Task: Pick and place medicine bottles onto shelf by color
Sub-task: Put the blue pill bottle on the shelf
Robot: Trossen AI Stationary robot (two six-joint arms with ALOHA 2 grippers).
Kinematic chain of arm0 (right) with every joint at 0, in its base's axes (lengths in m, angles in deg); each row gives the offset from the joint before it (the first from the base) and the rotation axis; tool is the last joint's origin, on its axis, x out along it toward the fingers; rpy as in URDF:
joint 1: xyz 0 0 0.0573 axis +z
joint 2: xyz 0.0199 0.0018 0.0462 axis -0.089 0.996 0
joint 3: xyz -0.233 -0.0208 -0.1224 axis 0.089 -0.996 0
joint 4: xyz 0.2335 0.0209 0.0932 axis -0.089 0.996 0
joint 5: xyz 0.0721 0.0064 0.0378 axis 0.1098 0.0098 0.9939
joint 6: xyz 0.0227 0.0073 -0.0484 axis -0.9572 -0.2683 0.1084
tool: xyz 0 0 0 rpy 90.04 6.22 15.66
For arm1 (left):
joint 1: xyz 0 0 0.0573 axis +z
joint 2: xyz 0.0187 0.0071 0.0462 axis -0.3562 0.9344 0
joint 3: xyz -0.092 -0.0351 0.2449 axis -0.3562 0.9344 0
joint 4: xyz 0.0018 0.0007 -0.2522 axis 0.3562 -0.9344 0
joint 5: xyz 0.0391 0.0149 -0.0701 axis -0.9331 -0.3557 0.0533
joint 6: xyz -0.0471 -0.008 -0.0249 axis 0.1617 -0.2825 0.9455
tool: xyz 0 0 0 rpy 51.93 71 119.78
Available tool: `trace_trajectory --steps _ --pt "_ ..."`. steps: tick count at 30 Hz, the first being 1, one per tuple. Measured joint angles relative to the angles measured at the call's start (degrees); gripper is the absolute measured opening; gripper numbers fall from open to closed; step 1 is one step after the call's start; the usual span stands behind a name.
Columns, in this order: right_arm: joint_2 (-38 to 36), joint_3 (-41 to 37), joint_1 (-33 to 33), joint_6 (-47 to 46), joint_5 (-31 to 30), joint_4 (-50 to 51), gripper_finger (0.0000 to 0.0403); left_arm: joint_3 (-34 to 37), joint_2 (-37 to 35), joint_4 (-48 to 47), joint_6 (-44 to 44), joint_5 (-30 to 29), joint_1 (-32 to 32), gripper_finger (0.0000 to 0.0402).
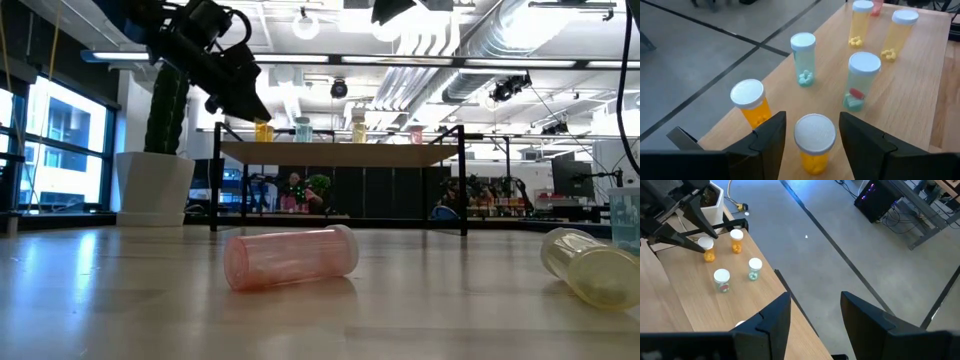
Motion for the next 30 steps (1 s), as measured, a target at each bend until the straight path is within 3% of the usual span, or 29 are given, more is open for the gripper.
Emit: trace_trajectory --steps 8,16,25,30 --pt "0.0 0.0 0.0 0.0 0.0 0.0 0.0163 -3.9 -1.5 -4.3 0.0 0.0 0.0 0.0175" --pt "0.0 0.0 0.0 0.0 0.0 0.0 0.0163 -9.0 -5.2 -20.9 1.4 -0.1 -1.4 0.0175" --pt "0.0 0.0 0.4 -0.5 0.1 1.2 0.0163 -9.0 -8.4 -39.9 9.2 0.0 -14.0 0.0175" --pt "0.0 0.0 1.2 -4.7 4.2 3.9 0.0163 -7.5 -8.3 -43.4 14.9 0.0 -23.8 0.0173"
